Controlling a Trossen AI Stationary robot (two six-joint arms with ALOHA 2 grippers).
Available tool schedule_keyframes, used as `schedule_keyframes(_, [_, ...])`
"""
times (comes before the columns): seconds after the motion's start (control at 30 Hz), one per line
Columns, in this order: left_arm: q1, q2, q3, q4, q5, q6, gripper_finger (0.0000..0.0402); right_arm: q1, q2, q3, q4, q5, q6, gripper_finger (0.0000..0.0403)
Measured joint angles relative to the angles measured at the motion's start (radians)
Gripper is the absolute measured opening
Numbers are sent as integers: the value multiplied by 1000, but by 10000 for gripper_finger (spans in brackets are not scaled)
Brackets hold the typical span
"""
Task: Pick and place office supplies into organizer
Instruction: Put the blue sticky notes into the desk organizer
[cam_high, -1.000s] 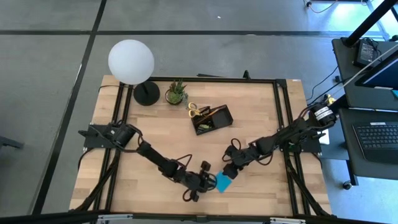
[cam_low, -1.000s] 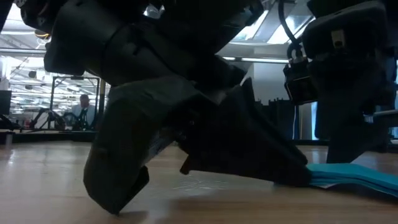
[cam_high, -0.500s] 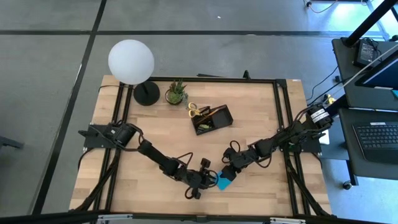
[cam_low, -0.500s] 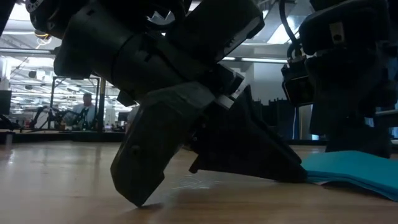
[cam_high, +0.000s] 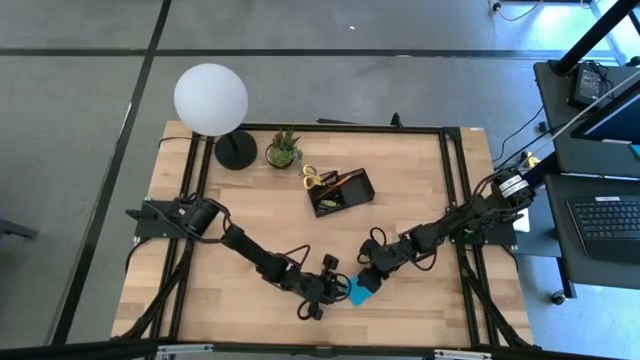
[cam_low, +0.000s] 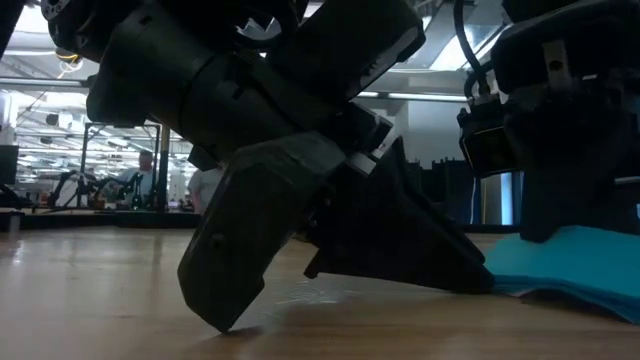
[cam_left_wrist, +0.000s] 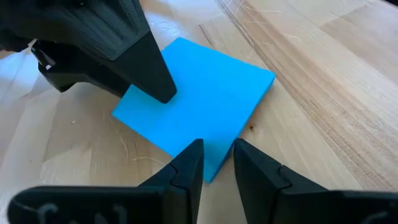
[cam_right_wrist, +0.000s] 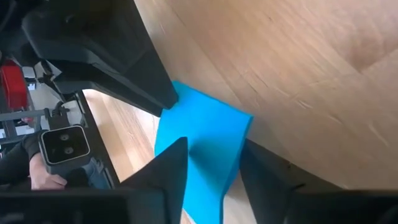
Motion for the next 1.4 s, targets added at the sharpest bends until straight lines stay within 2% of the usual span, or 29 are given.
schedule_keyframes(0.37, [-5,-20,-1,-68,-12,10,82,-1,0,0,8,5,-1,87])
schedule_keyframes(0.5, [-12,-70,-4,-186,-24,-6,82,-1,-1,0,16,3,-12,61])
schedule_keyframes(0.7, [-14,-158,-5,-463,-29,-90,82,-3,-6,1,100,-21,-42,21])
schedule_keyframes(0.83, [-18,-204,-35,-543,-28,-135,82,-20,-49,1,131,-26,-98,8])
schedule_keyframes(1.0, [-21,-331,-217,-484,-21,-213,82,-44,-148,1,116,-24,-164,18])
schedule_keyframes(1.23, [-21,-550,-548,-97,-18,-341,82,-133,-269,1,9,11,-274,8])
schedule_keyframes(1.4, [-21,-657,-669,21,-20,-412,82,-231,-357,1,-176,21,-314,13])
